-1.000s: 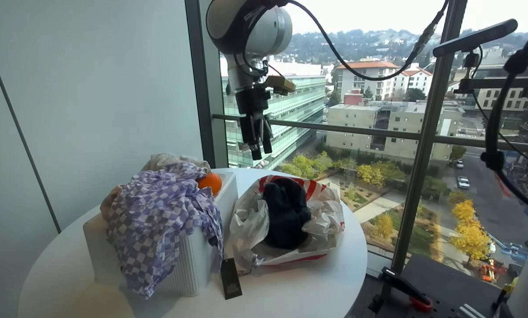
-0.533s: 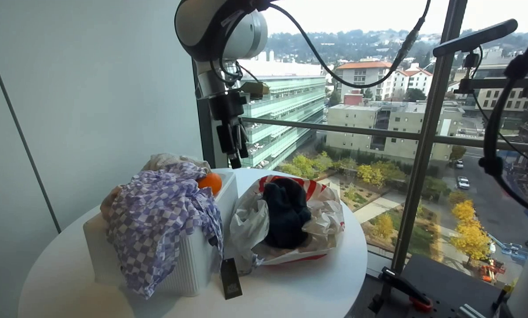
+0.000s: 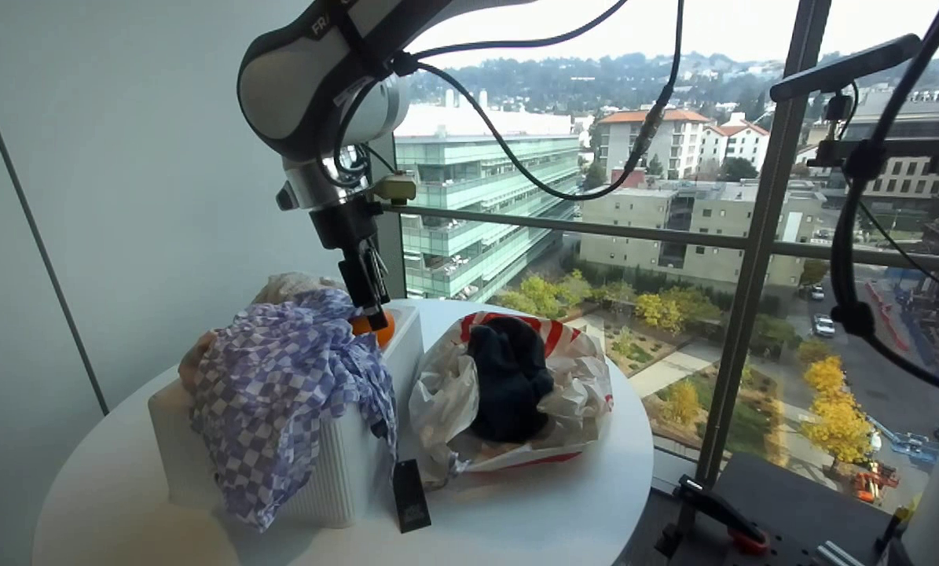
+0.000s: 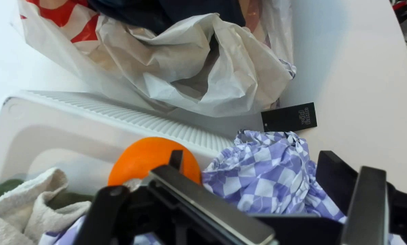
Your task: Move two clothes from the white box into the plastic bag
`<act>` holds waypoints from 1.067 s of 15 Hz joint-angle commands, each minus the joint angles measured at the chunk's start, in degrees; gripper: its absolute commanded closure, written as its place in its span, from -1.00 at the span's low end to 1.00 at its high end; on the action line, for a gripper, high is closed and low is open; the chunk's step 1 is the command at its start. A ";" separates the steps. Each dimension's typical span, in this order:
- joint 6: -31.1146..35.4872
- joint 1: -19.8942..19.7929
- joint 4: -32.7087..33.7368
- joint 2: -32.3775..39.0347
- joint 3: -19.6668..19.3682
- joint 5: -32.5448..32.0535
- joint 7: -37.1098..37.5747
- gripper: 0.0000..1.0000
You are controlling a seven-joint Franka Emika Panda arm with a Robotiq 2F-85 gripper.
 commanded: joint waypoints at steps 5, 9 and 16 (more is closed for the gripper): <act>-0.39 3.03 8.72 6.99 2.28 -3.31 -9.42 -1.00; 0.63 4.58 10.00 7.92 2.37 -5.05 -10.85 -1.00; 1.48 4.54 10.97 11.25 2.16 -4.94 -16.70 -0.32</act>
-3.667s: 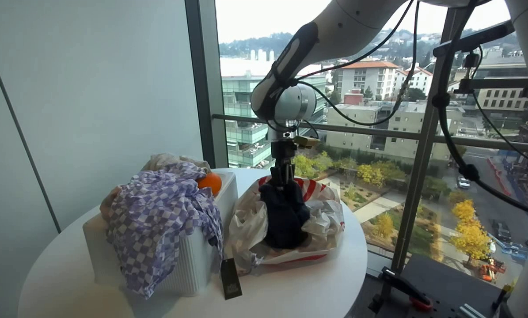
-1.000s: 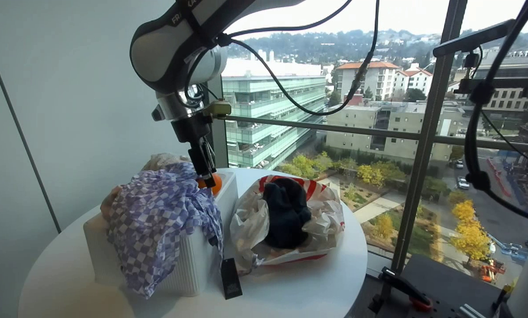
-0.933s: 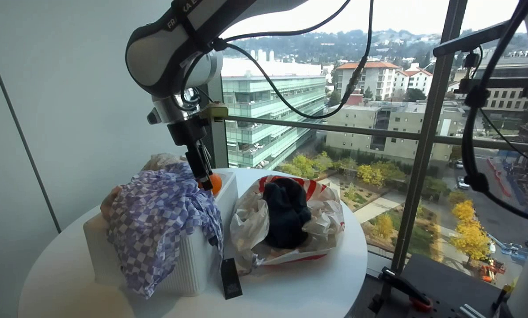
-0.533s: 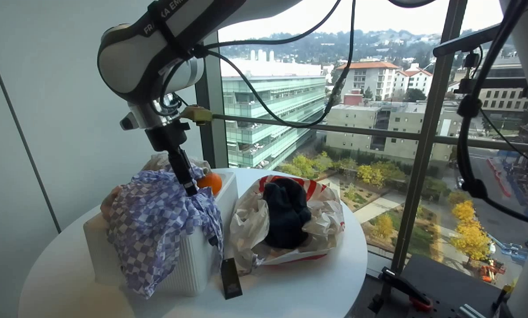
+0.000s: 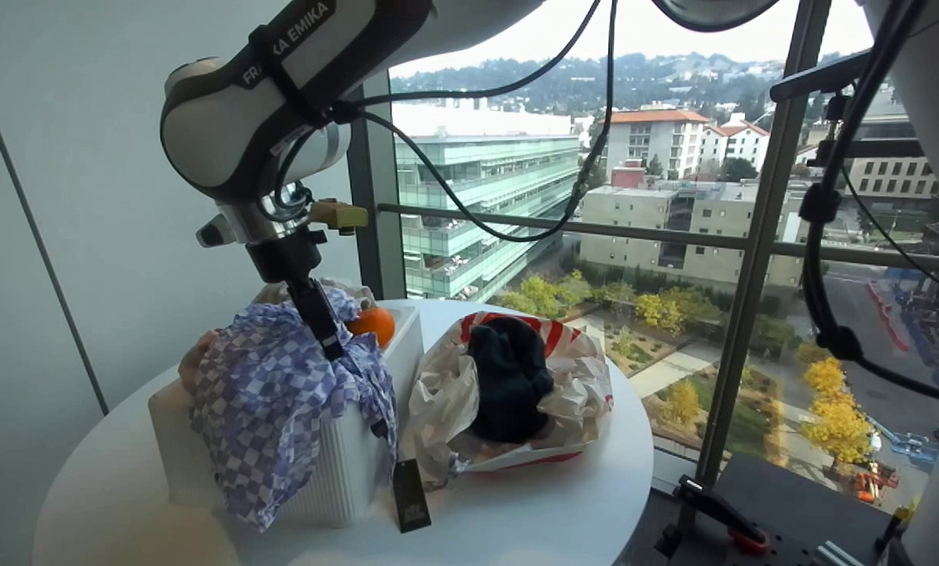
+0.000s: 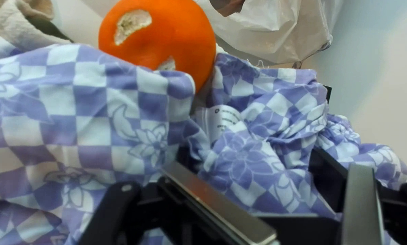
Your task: Move two clothes from the white box into the plastic bag
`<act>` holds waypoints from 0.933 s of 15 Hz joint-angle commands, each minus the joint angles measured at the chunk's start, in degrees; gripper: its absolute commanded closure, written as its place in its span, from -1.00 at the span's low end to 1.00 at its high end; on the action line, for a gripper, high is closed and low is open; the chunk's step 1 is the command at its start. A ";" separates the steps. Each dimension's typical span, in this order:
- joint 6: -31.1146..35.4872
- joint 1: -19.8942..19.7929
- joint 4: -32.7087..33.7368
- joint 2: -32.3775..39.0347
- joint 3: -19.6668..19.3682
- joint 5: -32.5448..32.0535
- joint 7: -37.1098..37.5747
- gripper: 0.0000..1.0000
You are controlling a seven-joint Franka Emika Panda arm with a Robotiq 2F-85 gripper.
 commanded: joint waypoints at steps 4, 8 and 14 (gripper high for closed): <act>0.09 0.40 1.47 2.03 -0.11 -1.19 -2.60 0.33; -0.26 0.26 0.97 0.82 -0.24 -0.65 -1.34 0.90; 8.27 -3.04 -5.86 -10.42 0.98 5.13 -0.28 0.95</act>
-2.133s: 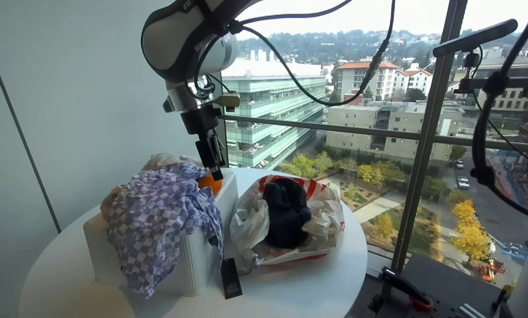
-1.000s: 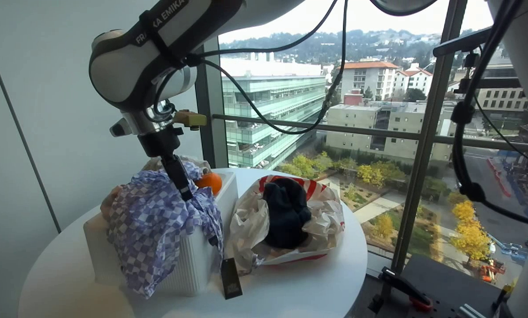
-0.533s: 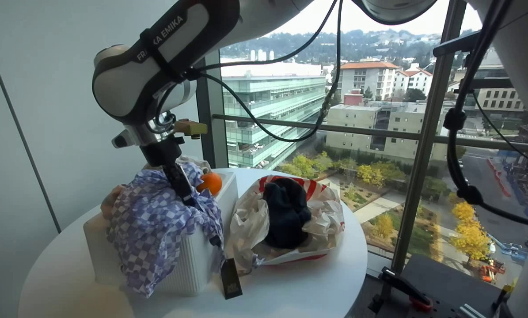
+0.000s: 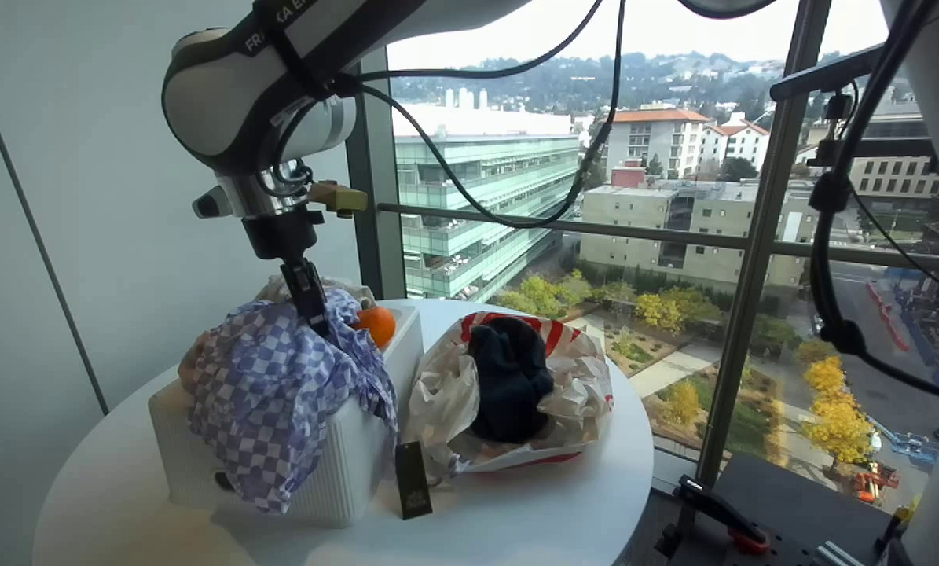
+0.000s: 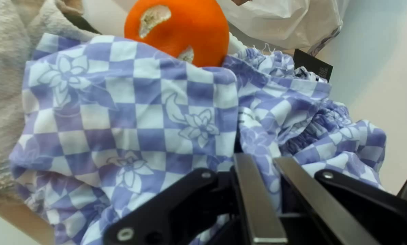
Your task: Move two clothes from the white box into the plastic bag
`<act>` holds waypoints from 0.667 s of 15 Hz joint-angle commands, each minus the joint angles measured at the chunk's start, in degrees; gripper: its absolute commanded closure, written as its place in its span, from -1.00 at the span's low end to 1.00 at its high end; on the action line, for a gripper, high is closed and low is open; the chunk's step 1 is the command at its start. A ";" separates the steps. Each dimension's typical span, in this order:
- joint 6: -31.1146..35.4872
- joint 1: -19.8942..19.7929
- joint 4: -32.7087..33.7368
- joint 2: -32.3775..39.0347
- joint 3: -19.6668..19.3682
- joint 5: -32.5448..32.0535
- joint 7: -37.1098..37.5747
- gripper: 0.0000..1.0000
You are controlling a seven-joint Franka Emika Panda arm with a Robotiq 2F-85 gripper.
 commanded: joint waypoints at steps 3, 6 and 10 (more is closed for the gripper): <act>12.01 -3.18 -11.60 -16.20 0.08 4.82 2.51 0.95; 16.97 -4.22 -18.33 -25.28 -0.75 6.73 6.06 0.95; 22.26 -4.51 -27.98 -38.42 -2.33 9.55 10.75 0.95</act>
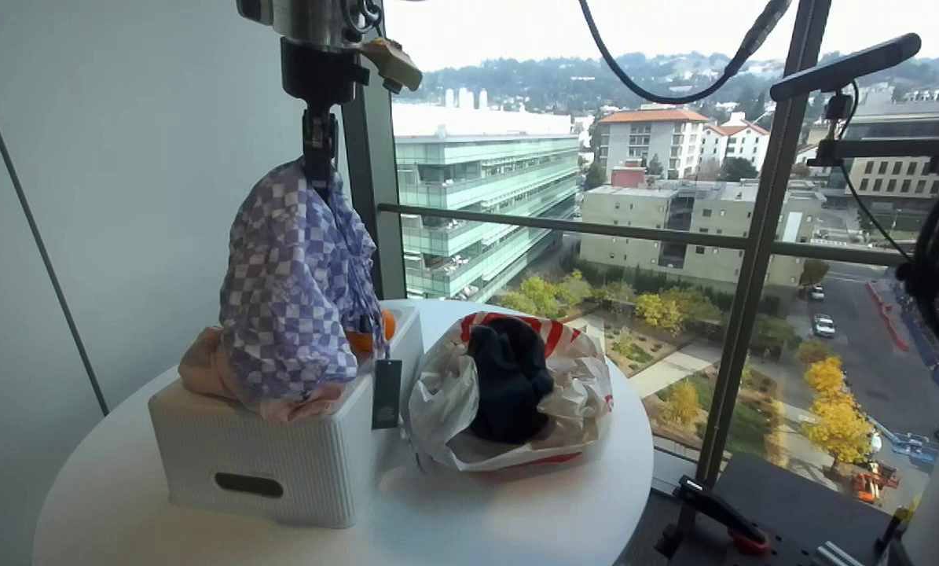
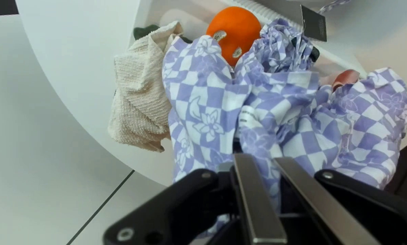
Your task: Move two clothes from the white box into the plastic bag
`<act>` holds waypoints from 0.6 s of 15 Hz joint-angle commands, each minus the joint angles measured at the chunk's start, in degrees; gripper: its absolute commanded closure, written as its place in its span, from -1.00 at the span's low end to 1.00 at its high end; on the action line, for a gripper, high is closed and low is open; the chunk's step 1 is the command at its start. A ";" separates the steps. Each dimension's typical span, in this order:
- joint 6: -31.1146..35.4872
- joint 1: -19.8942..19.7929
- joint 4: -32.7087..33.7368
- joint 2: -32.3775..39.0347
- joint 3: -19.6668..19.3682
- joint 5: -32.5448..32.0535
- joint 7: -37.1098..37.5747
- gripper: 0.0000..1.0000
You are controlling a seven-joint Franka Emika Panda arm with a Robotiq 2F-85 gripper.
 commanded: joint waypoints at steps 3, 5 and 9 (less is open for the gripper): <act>6.00 0.22 -14.60 -20.65 -3.96 4.88 5.87 0.95; 5.97 0.23 -18.41 -27.11 -6.23 5.44 8.13 0.95; 6.72 -1.18 -24.47 -36.08 -11.32 4.05 13.33 0.95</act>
